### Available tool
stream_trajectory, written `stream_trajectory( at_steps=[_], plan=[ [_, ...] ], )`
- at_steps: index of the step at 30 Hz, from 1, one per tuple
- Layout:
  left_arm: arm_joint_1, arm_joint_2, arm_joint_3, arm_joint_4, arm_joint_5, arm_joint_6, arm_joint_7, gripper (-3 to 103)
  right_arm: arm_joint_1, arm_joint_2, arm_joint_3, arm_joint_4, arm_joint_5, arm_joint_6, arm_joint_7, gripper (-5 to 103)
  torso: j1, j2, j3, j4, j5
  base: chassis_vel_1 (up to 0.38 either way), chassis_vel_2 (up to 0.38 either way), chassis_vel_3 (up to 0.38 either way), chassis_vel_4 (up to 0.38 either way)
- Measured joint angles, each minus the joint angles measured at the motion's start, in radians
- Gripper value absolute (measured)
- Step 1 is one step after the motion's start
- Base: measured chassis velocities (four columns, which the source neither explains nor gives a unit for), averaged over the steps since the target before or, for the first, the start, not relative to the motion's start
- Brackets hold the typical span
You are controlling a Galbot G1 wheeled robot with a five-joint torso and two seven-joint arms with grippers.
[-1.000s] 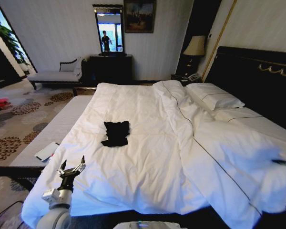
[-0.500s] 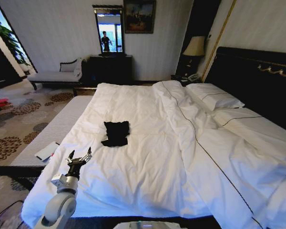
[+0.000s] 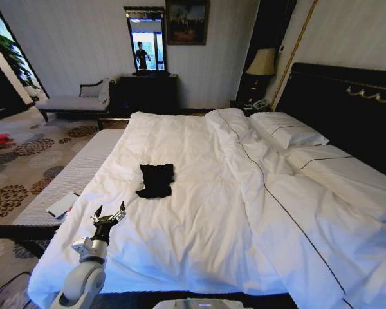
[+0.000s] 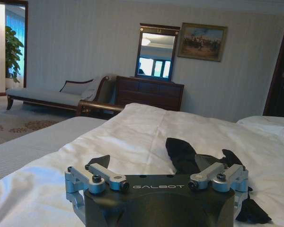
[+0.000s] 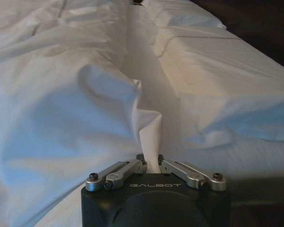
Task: Fold the clothes on the bed.
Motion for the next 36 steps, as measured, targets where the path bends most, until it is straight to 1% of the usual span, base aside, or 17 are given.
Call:
stream_trajectory(
  at_steps=[4,6,9,11,13,16,21,23,26,34,35,36],
  plan=[
    [0.002,0.002,-0.001,0.0,-0.001,0.006,-0.001,100,0.014,-0.029,-0.012,-0.001,-0.03,-0.004,0.002,1,0.0,0.0,0.0,0.0,-0.0002,0.0,0.0,0.0,0.0],
    [0.002,0.0,0.0,0.004,0.001,0.006,-0.001,100,0.023,-0.047,-0.023,0.007,-0.044,-0.005,0.006,1,0.0,0.0,0.0,-0.0004,0.0,0.0,0.0,0.0,0.0],
    [0.002,-0.005,0.005,0.008,0.005,0.006,-0.001,100,0.04,-0.063,-0.038,0.005,-0.056,-0.003,0.014,1,0.0,0.0,0.0,-0.0002,-0.0001,0.0,0.0,0.0,0.0],
    [0.003,-0.007,0.009,0.008,0.009,0.005,-0.001,100,0.052,-0.074,-0.05,-0.011,-0.084,0.007,0.015,1,0.0,0.0,0.0,0.0003,-0.0001,0.0,0.0,0.0,0.0],
    [0.004,-0.008,0.01,0.011,0.01,0.004,-0.001,100,0.065,-0.088,-0.065,-0.036,-0.121,0.021,0.011,1,0.0,0.0,0.0,0.0002,-0.0001,0.0,0.0,0.0,0.0],
    [0.004,-0.008,0.011,0.012,0.011,0.003,-0.001,100,0.085,-0.1,-0.081,-0.058,-0.149,0.035,0.007,1,0.0,0.0,0.0,-0.0002,0.0,0.0,0.0,0.0,0.0],
    [0.004,0.001,0.011,0.007,0.017,0.007,-0.003,100,0.13,-0.116,-0.119,-0.109,-0.197,0.063,0.01,1,0.0,0.0,0.0,0.0006,0.0,0.0,0.0,0.0,0.0],
    [0.004,0.005,0.011,0.004,0.019,0.008,-0.004,100,0.139,-0.119,-0.126,-0.116,-0.2,0.065,0.013,1,0.0,0.0,0.0,0.0006,0.0,0.0,0.0,0.0,0.0],
    [-0.001,0.016,0.011,-0.006,0.021,0.019,-0.01,100,0.162,-0.127,-0.147,-0.126,-0.208,0.068,0.021,1,0.0,0.0,0.0,-0.0002,-0.0001,0.0,0.0,0.0,0.0],
    [0.01,0.01,0.021,-0.019,0.035,0.028,-0.016,100,0.205,-0.121,-0.186,-0.154,-0.205,0.084,0.057,-1,0.0,0.0,0.0,-0.0004,-0.0001,0.0,0.0,0.0,0.0],
    [0.014,0.01,0.022,-0.022,0.037,0.028,-0.016,100,0.206,-0.121,-0.186,-0.151,-0.204,0.085,0.058,4,0.0,0.0,0.0,-0.0006,-0.0001,0.0,0.0,0.0,0.0],
    [0.014,0.01,0.022,-0.022,0.037,0.028,-0.016,100,0.206,-0.121,-0.186,-0.151,-0.204,0.085,0.058,4,0.0,0.0,0.0,-0.0006,-0.0001,0.0,0.0,0.0,0.0]
  ],
)
